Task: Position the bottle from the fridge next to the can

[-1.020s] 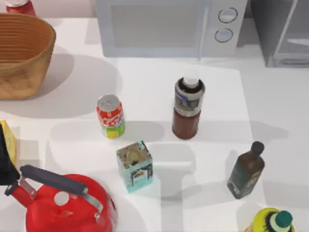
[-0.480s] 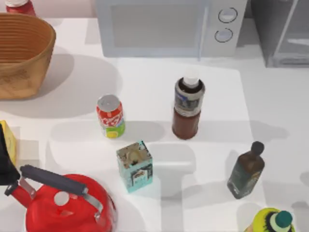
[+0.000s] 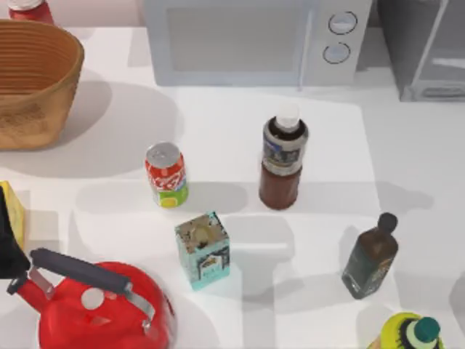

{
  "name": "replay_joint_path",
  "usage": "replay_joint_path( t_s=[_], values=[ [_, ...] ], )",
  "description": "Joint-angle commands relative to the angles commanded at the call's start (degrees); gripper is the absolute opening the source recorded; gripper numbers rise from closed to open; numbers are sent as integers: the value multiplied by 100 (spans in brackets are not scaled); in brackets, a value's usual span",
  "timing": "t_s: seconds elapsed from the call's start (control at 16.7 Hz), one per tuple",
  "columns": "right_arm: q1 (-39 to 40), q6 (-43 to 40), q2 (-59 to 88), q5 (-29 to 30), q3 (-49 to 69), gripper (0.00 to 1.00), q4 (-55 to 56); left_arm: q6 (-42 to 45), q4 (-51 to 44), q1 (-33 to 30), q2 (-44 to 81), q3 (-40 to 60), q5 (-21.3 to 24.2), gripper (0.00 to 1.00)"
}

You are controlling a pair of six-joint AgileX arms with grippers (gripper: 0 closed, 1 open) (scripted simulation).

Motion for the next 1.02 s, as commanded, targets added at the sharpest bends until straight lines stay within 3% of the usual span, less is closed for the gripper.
replay_joint_path(
  t_s=[0.24, 0.42, 1.02],
  values=[
    [-1638, -1795, 1808, -825, 477, 100, 257, 0, 0, 0, 0, 0, 0, 100],
    [-2332, -2522, 2551, -1217, 670, 100, 430, 0, 0, 0, 0, 0, 0, 100],
    [-2343, -2514, 2664, -1452, 720, 100, 651, 0, 0, 0, 0, 0, 0, 100]
  ],
)
